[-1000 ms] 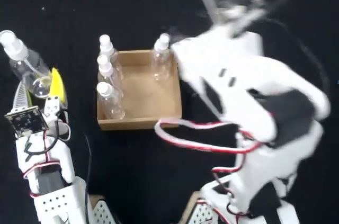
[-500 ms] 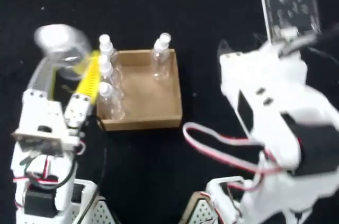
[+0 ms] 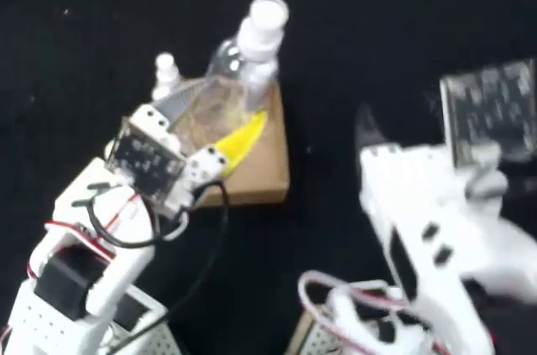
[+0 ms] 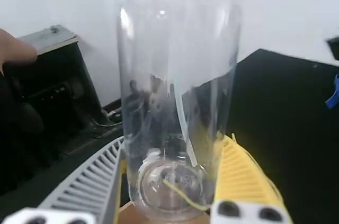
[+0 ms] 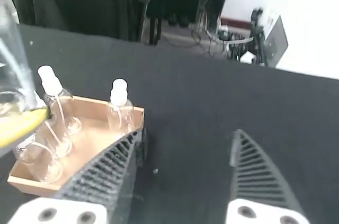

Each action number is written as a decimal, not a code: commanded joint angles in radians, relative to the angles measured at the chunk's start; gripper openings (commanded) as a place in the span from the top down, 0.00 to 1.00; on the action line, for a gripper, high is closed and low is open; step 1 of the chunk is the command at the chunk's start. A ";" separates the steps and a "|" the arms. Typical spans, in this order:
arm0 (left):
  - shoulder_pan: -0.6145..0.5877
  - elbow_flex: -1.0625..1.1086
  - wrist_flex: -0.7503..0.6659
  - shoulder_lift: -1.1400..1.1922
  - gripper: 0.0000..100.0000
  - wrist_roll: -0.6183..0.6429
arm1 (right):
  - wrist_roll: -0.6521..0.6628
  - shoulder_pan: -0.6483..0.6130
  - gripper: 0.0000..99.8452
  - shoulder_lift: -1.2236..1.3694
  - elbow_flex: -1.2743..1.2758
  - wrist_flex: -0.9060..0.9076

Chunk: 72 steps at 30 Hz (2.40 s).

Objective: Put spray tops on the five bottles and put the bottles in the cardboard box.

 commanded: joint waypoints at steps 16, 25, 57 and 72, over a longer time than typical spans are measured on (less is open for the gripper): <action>0.160 0.351 -0.394 0.006 0.97 0.305 | -0.063 -0.402 0.73 -0.473 0.684 -0.509; 0.208 0.374 -0.396 0.006 0.97 0.305 | -0.058 -0.402 0.73 -0.581 0.809 -0.572; 0.398 0.417 -0.399 0.003 0.97 0.304 | -0.055 -0.400 0.62 -0.610 0.802 -0.445; 0.472 0.426 -0.397 0.003 0.97 0.204 | -0.055 -0.400 0.62 -0.760 0.846 -0.414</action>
